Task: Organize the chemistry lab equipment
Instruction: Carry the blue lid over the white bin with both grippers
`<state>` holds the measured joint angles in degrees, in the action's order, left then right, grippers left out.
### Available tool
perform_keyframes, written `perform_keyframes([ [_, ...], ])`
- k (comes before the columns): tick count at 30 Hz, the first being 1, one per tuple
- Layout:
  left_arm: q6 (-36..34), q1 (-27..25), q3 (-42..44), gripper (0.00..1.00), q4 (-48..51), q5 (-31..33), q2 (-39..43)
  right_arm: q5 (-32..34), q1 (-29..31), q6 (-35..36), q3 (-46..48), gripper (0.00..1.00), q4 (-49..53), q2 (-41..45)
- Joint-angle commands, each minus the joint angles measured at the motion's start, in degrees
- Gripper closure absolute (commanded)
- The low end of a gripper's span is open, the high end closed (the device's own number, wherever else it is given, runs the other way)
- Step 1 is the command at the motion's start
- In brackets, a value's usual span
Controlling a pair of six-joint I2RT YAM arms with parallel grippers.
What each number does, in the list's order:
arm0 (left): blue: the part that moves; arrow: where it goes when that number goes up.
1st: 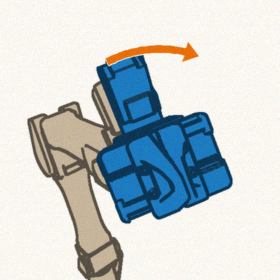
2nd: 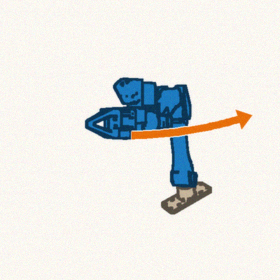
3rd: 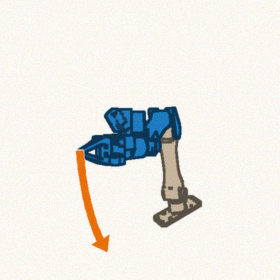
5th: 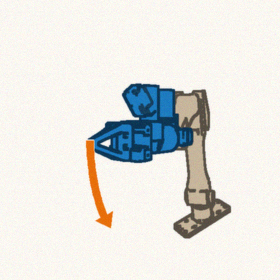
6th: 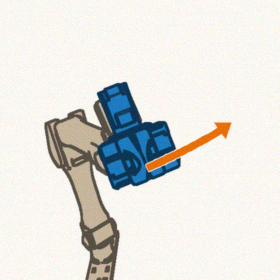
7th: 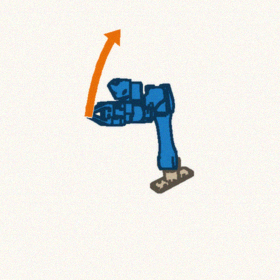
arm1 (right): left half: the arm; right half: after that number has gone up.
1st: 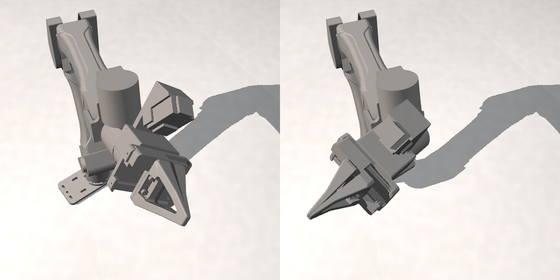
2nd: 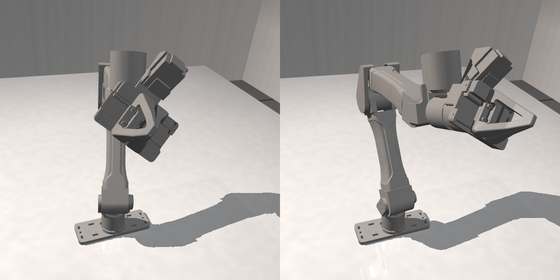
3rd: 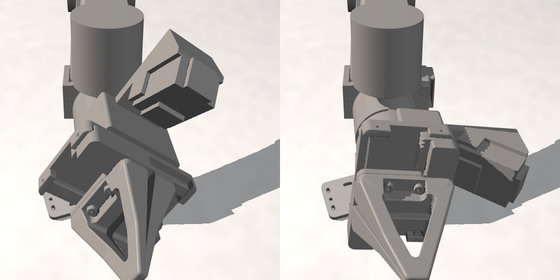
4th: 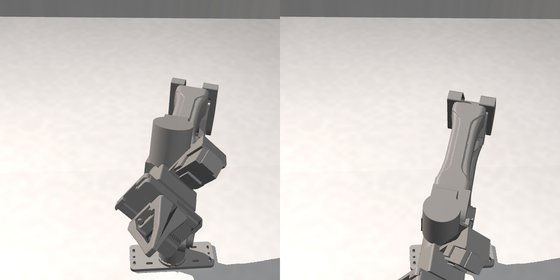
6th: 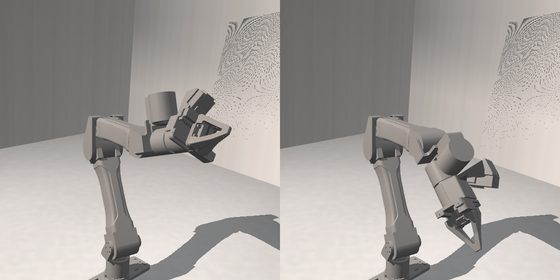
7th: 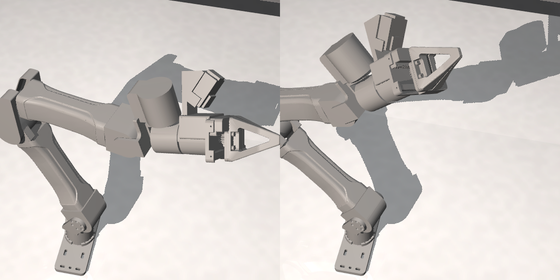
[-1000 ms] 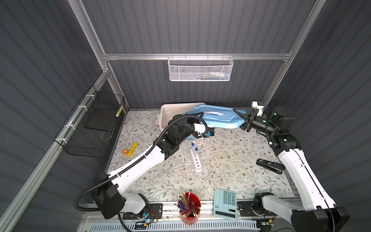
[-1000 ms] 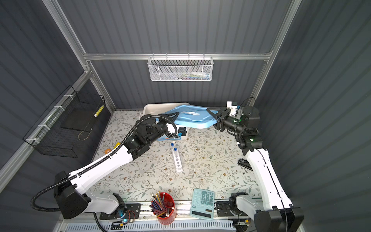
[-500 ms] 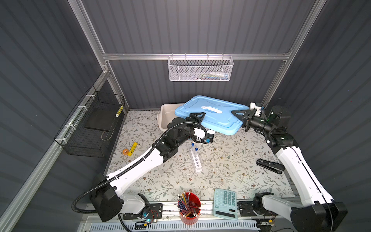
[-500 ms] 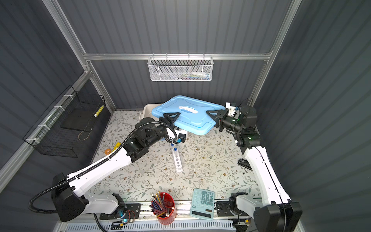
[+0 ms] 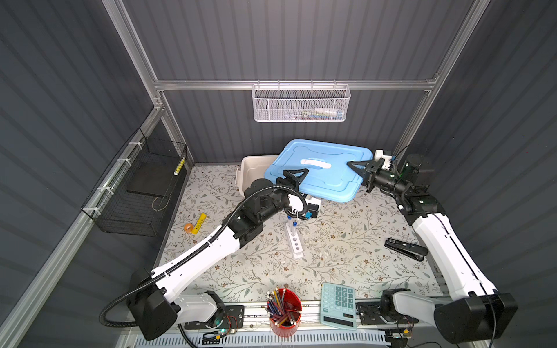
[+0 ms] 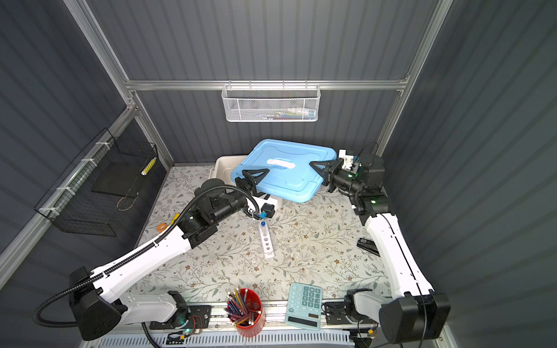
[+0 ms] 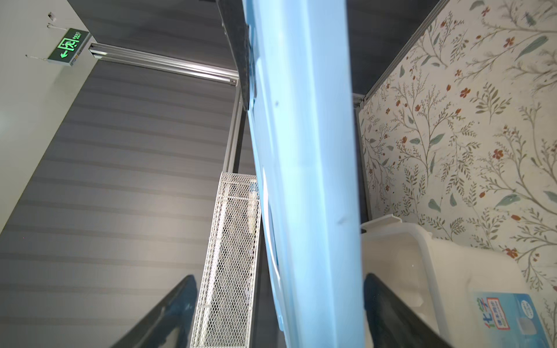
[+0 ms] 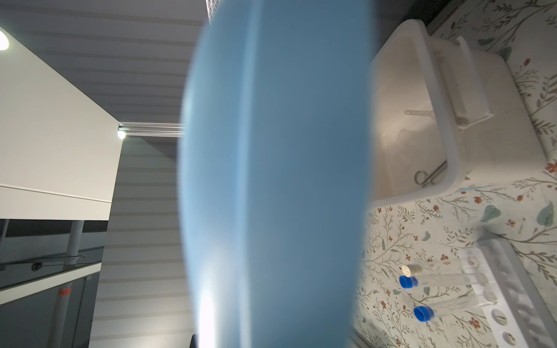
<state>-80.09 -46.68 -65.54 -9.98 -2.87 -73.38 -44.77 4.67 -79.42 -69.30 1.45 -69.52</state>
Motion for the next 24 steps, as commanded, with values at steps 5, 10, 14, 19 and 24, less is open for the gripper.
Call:
perform_keyframes([
  [5, 6.0, -0.5, 0.2, 0.13, -1.2, -4.1, 2.1, -0.5, -2.6, -1.8, -2.6, 0.87, -7.5, -0.3],
  [10, 12.1, -0.4, -0.6, 0.13, -1.5, -5.8, 3.0, -1.9, -6.0, -1.4, -3.5, 0.88, -7.9, -0.1],
  [14, 22.1, -0.3, -2.9, 0.13, -1.5, -3.8, 3.4, -4.6, -8.9, 0.1, -3.2, 0.88, -7.6, 0.2],
  [19, 36.4, 1.9, -8.5, 0.17, 1.9, 1.8, 2.1, -8.6, -9.6, 2.1, -1.2, 0.89, -8.6, 0.2],
  [24, 56.9, 11.3, -18.2, 0.15, 9.7, -1.2, 0.0, -11.4, -9.8, 5.0, 0.5, 0.90, -8.9, 0.5],
])
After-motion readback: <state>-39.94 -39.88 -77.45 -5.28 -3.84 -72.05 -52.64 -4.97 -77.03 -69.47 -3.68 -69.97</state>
